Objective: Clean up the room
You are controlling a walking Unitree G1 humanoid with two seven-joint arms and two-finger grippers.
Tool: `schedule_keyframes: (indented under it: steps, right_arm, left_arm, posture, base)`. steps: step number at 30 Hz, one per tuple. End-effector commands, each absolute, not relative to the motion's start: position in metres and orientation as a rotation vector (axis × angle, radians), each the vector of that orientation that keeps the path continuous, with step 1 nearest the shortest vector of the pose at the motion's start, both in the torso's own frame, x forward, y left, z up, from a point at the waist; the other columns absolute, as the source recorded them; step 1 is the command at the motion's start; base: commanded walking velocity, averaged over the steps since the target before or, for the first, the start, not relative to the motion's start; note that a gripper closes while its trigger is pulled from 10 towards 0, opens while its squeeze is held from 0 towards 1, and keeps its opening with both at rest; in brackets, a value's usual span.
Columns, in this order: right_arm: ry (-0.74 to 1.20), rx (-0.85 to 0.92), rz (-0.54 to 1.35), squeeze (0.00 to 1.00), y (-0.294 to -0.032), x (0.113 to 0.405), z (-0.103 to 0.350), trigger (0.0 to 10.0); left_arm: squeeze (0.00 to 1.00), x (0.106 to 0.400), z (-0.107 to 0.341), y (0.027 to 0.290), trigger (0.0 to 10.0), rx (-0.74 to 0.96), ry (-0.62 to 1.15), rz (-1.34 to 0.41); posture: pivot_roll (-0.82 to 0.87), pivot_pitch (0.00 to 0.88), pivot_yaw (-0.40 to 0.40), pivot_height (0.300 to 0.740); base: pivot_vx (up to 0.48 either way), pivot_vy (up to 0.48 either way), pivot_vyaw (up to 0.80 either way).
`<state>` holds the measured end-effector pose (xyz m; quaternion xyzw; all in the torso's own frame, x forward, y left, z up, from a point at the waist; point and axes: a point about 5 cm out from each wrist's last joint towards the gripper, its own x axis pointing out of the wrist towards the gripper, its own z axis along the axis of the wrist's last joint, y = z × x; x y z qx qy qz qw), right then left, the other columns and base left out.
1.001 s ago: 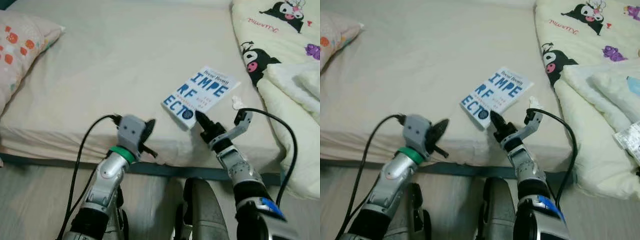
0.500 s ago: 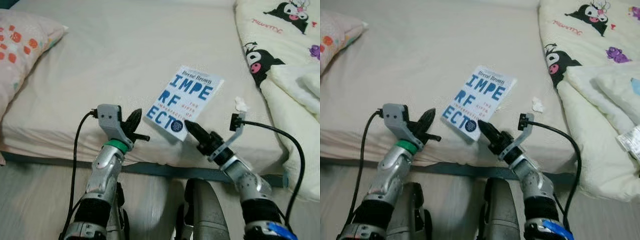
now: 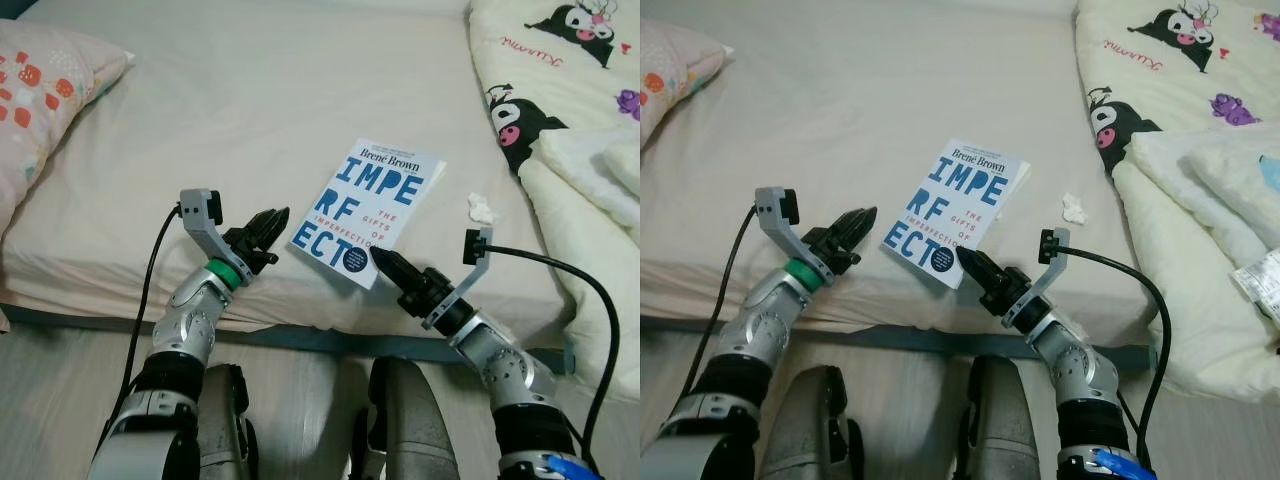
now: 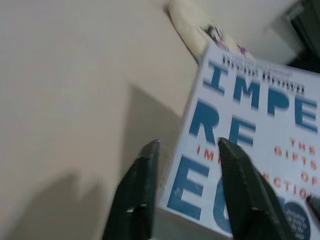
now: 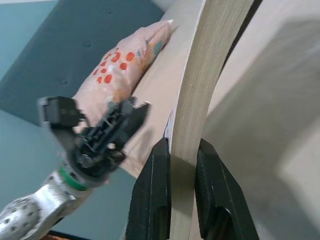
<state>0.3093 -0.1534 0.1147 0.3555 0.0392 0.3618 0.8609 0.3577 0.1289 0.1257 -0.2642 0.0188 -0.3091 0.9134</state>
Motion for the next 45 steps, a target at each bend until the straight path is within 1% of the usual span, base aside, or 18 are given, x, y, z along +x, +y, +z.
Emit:
schedule_keyframes:
  steps: [1, 3, 6, 8, 10, 13, 17, 22, 25, 26, 27, 28, 30, 31, 32, 34, 36, 45]
  right_arm:
    - [0.048, 0.782, 0.847, 0.0, -0.149, 0.302, 0.124, 0.0]
    - [0.048, 0.782, 0.847, 0.0, -0.149, 0.302, 0.124, 0.0]
    - [0.042, 0.808, 0.91, 0.0, -0.147, 0.296, 0.129, 0.0]
    - [0.052, 0.819, 0.942, 0.0, -0.145, 0.291, 0.131, 0.0]
    - [0.052, 0.819, 0.942, 0.0, -0.145, 0.291, 0.131, 0.0]
    - [0.073, 0.827, 0.945, 0.0, -0.146, 0.288, 0.128, 0.0]
    - [0.085, 0.833, 0.948, 0.0, -0.147, 0.286, 0.127, 0.0]
    - [0.093, 0.839, 0.947, 0.0, -0.148, 0.285, 0.128, 0.0]
    - [0.093, 0.842, 0.944, 0.0, -0.148, 0.286, 0.128, 0.0]
    - [0.095, 0.843, 0.947, 0.0, -0.148, 0.286, 0.128, 0.0]
    - [0.095, 0.843, 0.947, 0.0, -0.148, 0.286, 0.128, 0.0]
    - [0.097, 0.845, 0.953, 0.0, -0.148, 0.286, 0.129, 0.0]
    - [0.097, 0.845, 0.953, 0.0, -0.148, 0.286, 0.129, 0.0]
    - [0.098, 0.846, 0.956, 0.0, -0.148, 0.286, 0.129, 0.0]
    - [0.098, 0.846, 0.956, 0.0, -0.148, 0.286, 0.129, 0.0]
    - [0.103, 0.849, 0.973, 0.0, -0.147, 0.285, 0.129, 0.0]
    - [0.106, 0.848, 0.977, 0.0, -0.146, 0.285, 0.129, 0.0]
    - [0.124, 0.846, 0.983, 0.0, -0.146, 0.283, 0.128, 0.0]
  left_arm:
    - [1.0, 0.354, 0.107, 0.128, 10.0, -0.617, 0.148, -0.657]
    - [1.0, 0.354, 0.107, 0.128, 10.0, -0.617, 0.148, -0.657]
    - [1.0, 0.355, 0.103, 0.127, 10.0, -0.686, 0.188, -0.641]
    - [1.0, 0.358, 0.103, 0.128, 10.0, -0.774, 0.185, -0.615]
    - [1.0, 0.358, 0.103, 0.128, 10.0, -0.774, 0.185, -0.615]
    - [1.0, 0.364, 0.115, 0.133, 10.0, -0.961, 0.117, -0.607]
    - [1.0, 0.367, 0.123, 0.14, 10.0, -1.063, 0.075, -0.624]
    - [1.0, 0.365, 0.125, 0.142, 10.0, -1.099, 0.081, -0.683]
    - [0.99, 0.36, 0.12, 0.139, 10.0, -1.052, 0.128, -0.76]
    - [0.62, 0.355, 0.114, 0.135, 10.0, -0.98, 0.171, -0.814]
    - [0.62, 0.355, 0.114, 0.135, 10.0, -0.98, 0.171, -0.814]
    - [0.15, 0.349, 0.106, 0.129, 10.0, -0.868, 0.233, -0.879]
    - [0.15, 0.349, 0.106, 0.129, 10.0, -0.868, 0.233, -0.879]
    - [0.0, 0.347, 0.102, 0.128, 10.0, -0.826, 0.253, -0.897]
    - [0.0, 0.347, 0.102, 0.128, 10.0, -0.826, 0.253, -0.897]
    - [0.0, 0.344, 0.095, 0.125, 10.0, -0.741, 0.292, -0.897]
    - [0.0, 0.344, 0.094, 0.125, 10.0, -0.734, 0.298, -0.891]
    - [0.0, 0.349, 0.104, 0.128, 10.0, -0.816, 0.247, -0.883]
  posture:
    - [-0.01, 0.185, 0.018, 0.595]
    - [-0.01, 0.185, 0.018, 0.595]
    - [-0.02, 0.187, 0.025, 0.595]
    - [-0.02, 0.187, 0.026, 0.595]
    - [-0.02, 0.187, 0.026, 0.595]
    - [-0.03, 0.188, 0.026, 0.595]
    - [-0.03, 0.188, 0.02, 0.595]
    - [-0.02, 0.186, 0.019, 0.595]
    - [-0.02, 0.186, 0.019, 0.595]
    - [-0.02, 0.182, 0.016, 0.595]
    - [-0.02, 0.182, 0.016, 0.595]
    - [-0.02, 0.178, 0.012, 0.595]
    - [-0.02, 0.178, 0.012, 0.595]
    - [-0.02, 0.178, 0.012, 0.595]
    - [-0.02, 0.178, 0.012, 0.595]
    - [-0.02, 0.177, 0.009, 0.595]
    - [-0.02, 0.176, 0.009, 0.595]
    - [-0.02, 0.174, 0.007, 0.595]
  base:
    - [0.0, 0.0, 0.0]
    - [0.0, 0.0, 0.0]
    - [0.0, 0.0, 0.0]
    - [0.0, 0.0, 0.0]
    - [0.0, 0.0, 0.0]
    - [0.0, 0.0, 0.0]
    - [0.0, 0.0, 0.0]
    - [0.0, 0.0, 0.0]
    - [0.0, 0.0, 0.0]
    - [0.0, 0.0, 0.0]
    - [0.0, 0.0, 0.0]
    - [0.0, 0.0, 0.0]
    - [0.0, 0.0, 0.0]
    - [0.0, 0.0, 0.0]
    - [0.0, 0.0, 0.0]
    - [0.0, 0.0, 0.0]
    - [0.0, 0.0, 0.0]
    - [0.0, 0.0, 0.0]
